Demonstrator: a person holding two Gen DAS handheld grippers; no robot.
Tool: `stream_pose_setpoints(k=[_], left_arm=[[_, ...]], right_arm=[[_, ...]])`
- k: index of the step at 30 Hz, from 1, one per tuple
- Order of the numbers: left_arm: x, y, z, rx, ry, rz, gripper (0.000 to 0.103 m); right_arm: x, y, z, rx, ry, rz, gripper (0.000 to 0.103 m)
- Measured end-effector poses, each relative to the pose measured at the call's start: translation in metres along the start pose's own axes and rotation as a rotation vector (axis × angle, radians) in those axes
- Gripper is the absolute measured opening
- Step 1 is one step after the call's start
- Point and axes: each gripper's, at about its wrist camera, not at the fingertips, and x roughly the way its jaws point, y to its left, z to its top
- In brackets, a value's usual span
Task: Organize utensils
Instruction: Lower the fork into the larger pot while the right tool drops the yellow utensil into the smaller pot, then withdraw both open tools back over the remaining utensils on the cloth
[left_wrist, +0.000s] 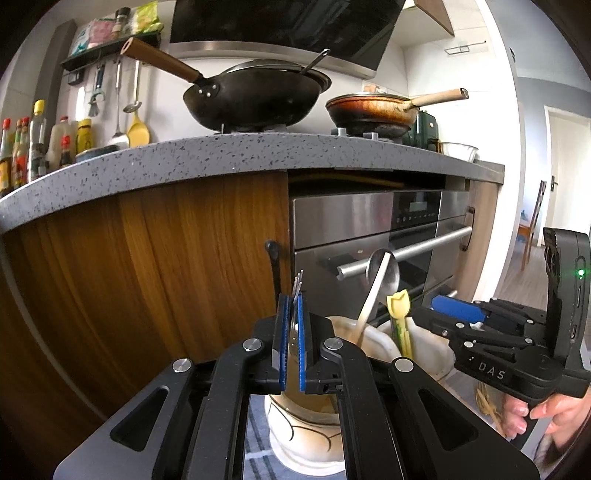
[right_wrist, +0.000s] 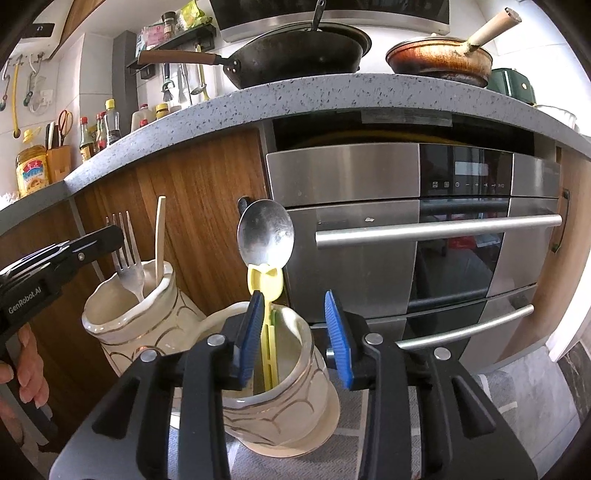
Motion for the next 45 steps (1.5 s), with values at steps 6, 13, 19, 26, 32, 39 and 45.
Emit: stream_pose_setpoints(k=[6, 13, 19, 26, 32, 39, 45], left_arm=[[-0.001, 0.000, 0.002, -0.014, -0.007, -0.008, 0.021], [-0.008, -0.003, 0.004, -0.035, -0.013, -0.005, 0.048], [-0.036, -0.013, 0.012, -0.043, -0.041, -0.002, 0.083], [-0.066, -0.036, 0.009, -0.025, 0.000, -0.023, 0.096], [-0.072, -0.063, -0.015, 0.010, 0.069, -0.067, 0.097], [-0.051, -0.085, -0.057, -0.011, 0.202, -0.167, 0.097], [-0.029, -0.094, -0.084, -0.013, 0.288, -0.202, 0.097]], right_arm=[[-0.006, -0.005, 0.006, 0.028, -0.008, 0.009, 0.044], [-0.027, -0.009, 0.015, 0.069, -0.004, 0.035, 0.064], [-0.072, -0.014, 0.020, 0.065, -0.034, 0.033, 0.091], [-0.115, -0.032, 0.012, 0.076, -0.033, -0.027, 0.098], [-0.121, -0.057, -0.014, 0.103, 0.033, -0.074, 0.098], [-0.103, -0.079, -0.046, 0.099, 0.118, -0.141, 0.098], [-0.088, -0.089, -0.071, 0.070, 0.198, -0.160, 0.095]])
